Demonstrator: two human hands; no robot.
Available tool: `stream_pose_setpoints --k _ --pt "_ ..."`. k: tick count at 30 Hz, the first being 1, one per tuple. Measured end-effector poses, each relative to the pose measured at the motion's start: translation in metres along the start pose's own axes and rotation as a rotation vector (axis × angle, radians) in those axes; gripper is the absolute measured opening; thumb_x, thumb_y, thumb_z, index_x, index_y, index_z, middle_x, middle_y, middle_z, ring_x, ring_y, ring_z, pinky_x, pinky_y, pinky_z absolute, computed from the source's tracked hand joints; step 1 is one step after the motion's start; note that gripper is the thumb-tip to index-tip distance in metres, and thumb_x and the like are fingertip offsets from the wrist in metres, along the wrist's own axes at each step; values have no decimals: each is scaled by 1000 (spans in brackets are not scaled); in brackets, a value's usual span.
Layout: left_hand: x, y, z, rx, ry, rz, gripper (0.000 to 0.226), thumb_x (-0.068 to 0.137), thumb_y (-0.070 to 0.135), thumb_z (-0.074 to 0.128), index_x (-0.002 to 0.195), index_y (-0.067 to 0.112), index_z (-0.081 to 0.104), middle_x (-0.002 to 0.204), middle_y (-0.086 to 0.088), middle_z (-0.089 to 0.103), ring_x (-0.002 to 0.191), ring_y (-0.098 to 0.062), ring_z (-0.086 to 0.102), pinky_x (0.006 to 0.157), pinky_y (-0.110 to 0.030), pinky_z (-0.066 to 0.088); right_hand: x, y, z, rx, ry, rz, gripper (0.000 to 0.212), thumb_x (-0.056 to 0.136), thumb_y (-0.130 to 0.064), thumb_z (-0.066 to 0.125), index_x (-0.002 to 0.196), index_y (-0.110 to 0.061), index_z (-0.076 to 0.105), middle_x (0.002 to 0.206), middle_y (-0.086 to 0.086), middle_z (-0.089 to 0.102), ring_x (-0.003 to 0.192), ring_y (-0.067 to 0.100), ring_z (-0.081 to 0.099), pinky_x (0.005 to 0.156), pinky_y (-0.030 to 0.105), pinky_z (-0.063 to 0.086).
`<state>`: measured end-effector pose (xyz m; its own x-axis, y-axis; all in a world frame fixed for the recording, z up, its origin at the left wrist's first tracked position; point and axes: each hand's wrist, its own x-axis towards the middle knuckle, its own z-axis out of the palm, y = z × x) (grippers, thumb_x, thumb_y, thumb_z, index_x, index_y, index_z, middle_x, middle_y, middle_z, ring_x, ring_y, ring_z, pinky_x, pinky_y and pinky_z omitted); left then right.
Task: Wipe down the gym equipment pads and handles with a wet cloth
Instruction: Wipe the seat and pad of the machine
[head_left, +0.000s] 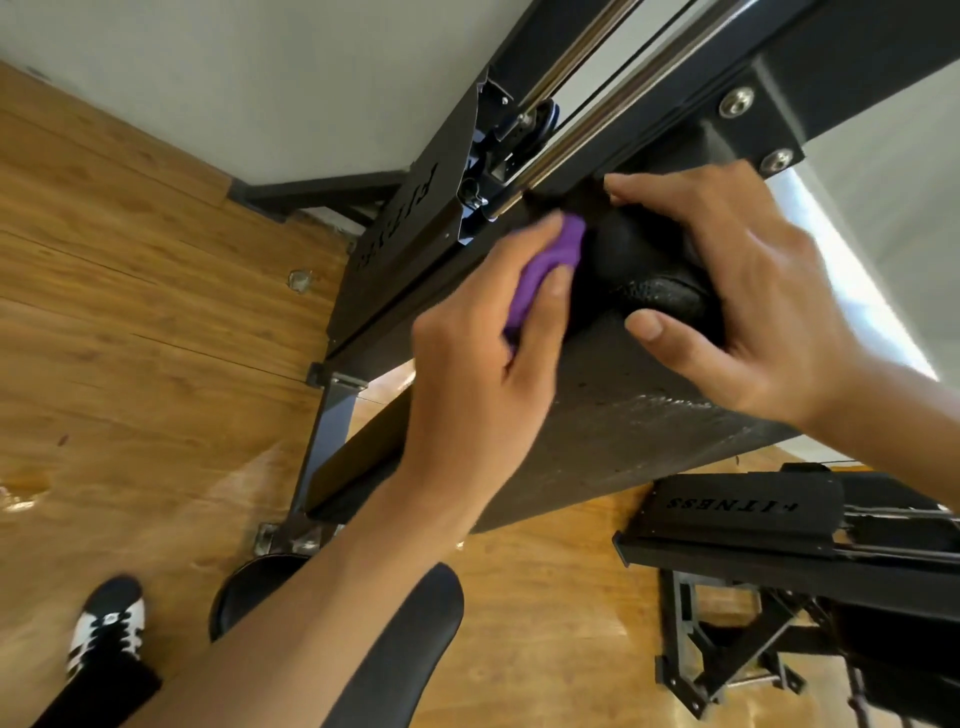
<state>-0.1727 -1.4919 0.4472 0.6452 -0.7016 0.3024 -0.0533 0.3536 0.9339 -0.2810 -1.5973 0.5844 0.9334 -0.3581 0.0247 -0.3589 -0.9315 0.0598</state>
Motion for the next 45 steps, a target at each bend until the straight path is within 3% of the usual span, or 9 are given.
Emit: stream_pose_setpoints --k 5,11,14,22,27,31,35,38,45 --pt "-18 -10 -13 -104 -25 -288 18 109 19 48 114 17 65 77 8 62 69 -12 64 55 -20 46 0 3 -1 15 -7 -9 68 93 -48 47 141 1 52 124 19 61 109 36 56 95 50 44" --pt "34 32 16 16 -11 54 14 105 7 55 109 0 66 87 10 57 72 11 53 66 -4 42 1 4 -1 52 -1 15 73 96 -57 43 142 -1 49 124 16 60 111 31 55 96 39 44" --pt "6 0 -10 104 -104 82 22 104 15 53 117 3 66 91 12 56 68 10 52 62 -4 39 1 3 -2 59 -14 19 72 92 -50 48 143 1 48 125 19 60 114 35 55 97 45 45" --pt "-104 -152 -78 305 -247 -512 34 101 15 54 132 29 58 92 10 66 62 -15 68 52 -31 57 2 2 -2 -6 -15 5 69 92 -46 49 141 3 51 125 24 60 111 43 56 94 53 44" --pt "-140 -217 -103 415 -299 -776 30 105 7 52 129 21 64 106 -5 68 82 -23 71 70 -45 62 2 1 -1 -12 -20 -4 70 92 -46 48 140 4 51 125 24 60 109 43 56 93 53 44" --pt "-158 -238 -109 329 -218 -877 21 111 18 43 112 24 63 98 -5 66 99 -28 65 79 -31 47 1 2 0 -7 -16 -6 69 91 -45 48 139 5 51 123 24 60 109 42 56 93 53 44" --pt "-139 -196 -92 254 -112 -793 23 110 23 45 120 24 65 104 4 68 102 -12 65 92 -37 51 2 0 -1 4 -21 -15 69 91 -44 48 139 6 52 122 24 61 109 41 56 93 53 44" --pt "-107 -137 -77 85 -135 -722 23 109 25 47 119 35 65 105 16 71 102 3 64 91 -25 51 0 1 1 24 -21 9 70 92 -47 48 141 3 51 125 22 60 112 40 55 94 50 45" --pt "-9 -5 -22 -92 -165 -206 28 109 32 44 130 30 63 107 17 71 84 -18 68 69 -32 53 2 3 0 65 -26 17 74 97 -60 40 145 -4 49 130 16 57 113 33 53 97 46 44"
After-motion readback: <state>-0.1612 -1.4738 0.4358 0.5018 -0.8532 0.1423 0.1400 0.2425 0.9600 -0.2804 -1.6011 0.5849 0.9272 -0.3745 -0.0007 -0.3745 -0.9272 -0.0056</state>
